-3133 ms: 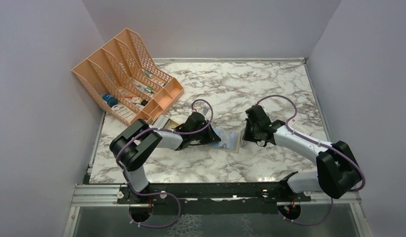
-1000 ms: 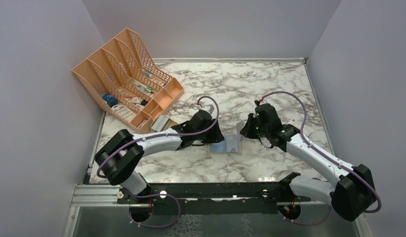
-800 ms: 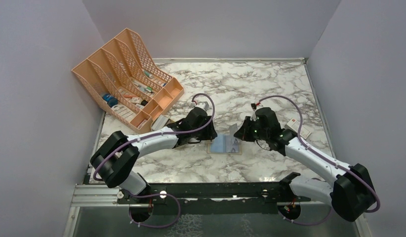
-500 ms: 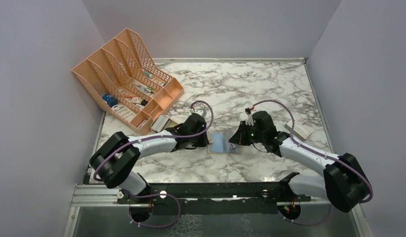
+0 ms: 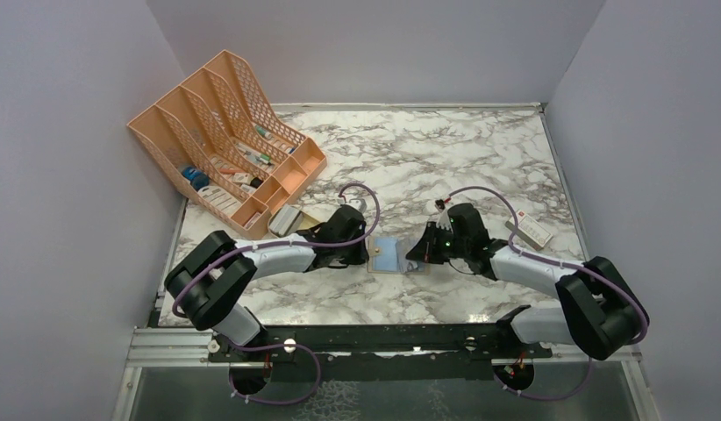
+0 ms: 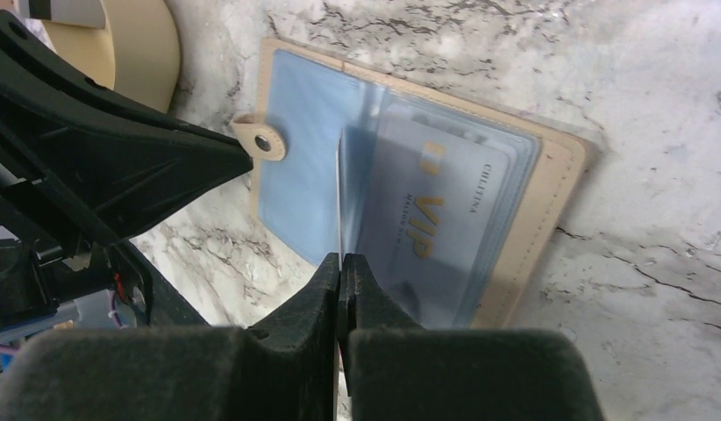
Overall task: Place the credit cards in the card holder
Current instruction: Insert the credit card into the card holder.
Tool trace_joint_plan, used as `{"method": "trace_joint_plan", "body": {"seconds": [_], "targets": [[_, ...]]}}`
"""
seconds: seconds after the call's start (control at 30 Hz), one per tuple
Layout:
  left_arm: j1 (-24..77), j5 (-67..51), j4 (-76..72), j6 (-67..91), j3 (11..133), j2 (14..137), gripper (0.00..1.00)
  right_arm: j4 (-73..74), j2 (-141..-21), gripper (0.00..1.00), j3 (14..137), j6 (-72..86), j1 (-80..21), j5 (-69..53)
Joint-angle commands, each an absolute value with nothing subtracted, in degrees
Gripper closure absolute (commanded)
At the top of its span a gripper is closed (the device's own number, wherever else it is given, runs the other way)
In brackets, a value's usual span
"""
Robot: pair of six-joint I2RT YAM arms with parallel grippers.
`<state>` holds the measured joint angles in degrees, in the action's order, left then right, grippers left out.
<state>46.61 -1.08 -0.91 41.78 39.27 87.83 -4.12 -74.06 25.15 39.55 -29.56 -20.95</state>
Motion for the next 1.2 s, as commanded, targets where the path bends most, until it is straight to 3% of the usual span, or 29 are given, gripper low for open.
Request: {"method": "trace_joint_plan", "body": {"seconds": [0.0,0.67,1.17], "targets": [[46.76,-1.85,-2.16,41.57,38.02,88.55,0.91,-9.38,-75.17,0.99,23.28,41.33,-27.79,-24.09],[46.84,-2.15,-3.19,42.08,37.24,88.36,0.92,-18.29,-81.31,0.99,20.67,45.61,-25.57,-31.19],[48.56,-4.33,-5.96,45.09,35.78,88.31,0.92,-23.74,-85.05,0.99,20.71,47.48,-25.57,-29.27]]}}
